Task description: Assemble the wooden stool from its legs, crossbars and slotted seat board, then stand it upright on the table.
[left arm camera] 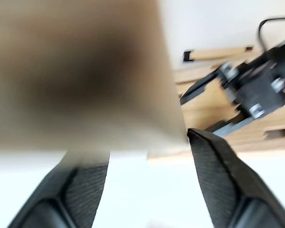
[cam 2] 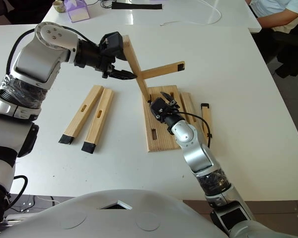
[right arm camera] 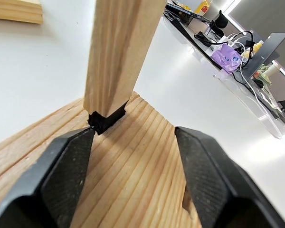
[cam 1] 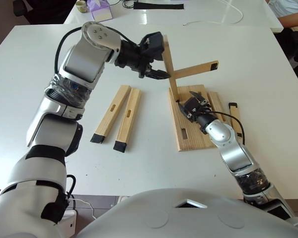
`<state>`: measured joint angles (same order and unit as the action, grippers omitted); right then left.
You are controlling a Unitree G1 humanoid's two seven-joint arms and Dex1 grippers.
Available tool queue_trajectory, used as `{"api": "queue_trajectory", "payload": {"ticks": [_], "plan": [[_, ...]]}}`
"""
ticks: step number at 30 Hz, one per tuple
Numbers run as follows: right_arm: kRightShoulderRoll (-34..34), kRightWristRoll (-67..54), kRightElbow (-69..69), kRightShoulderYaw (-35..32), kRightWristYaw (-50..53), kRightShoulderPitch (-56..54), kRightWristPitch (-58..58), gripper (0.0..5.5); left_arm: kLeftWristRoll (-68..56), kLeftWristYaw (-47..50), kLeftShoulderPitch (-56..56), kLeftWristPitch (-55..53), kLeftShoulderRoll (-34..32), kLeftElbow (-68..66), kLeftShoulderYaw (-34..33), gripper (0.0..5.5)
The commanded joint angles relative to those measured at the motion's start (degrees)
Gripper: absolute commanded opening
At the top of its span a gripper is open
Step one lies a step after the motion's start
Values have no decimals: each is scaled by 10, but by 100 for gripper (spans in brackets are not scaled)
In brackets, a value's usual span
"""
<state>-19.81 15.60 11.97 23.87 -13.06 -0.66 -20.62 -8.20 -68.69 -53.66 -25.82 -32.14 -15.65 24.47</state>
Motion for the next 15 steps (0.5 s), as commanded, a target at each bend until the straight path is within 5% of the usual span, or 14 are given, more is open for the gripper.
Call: {"api": "queue_trajectory", "payload": {"ticks": [1, 15], "plan": [[-1, -11, -87, 30, -51, 45, -43, 314, 14, -12, -25, 15, 1, -29, -14, 365], [45, -29, -100, 21, -34, 36, -50, 314, 3, 56, 70, -59, -25, 61, -89, 380]]}}
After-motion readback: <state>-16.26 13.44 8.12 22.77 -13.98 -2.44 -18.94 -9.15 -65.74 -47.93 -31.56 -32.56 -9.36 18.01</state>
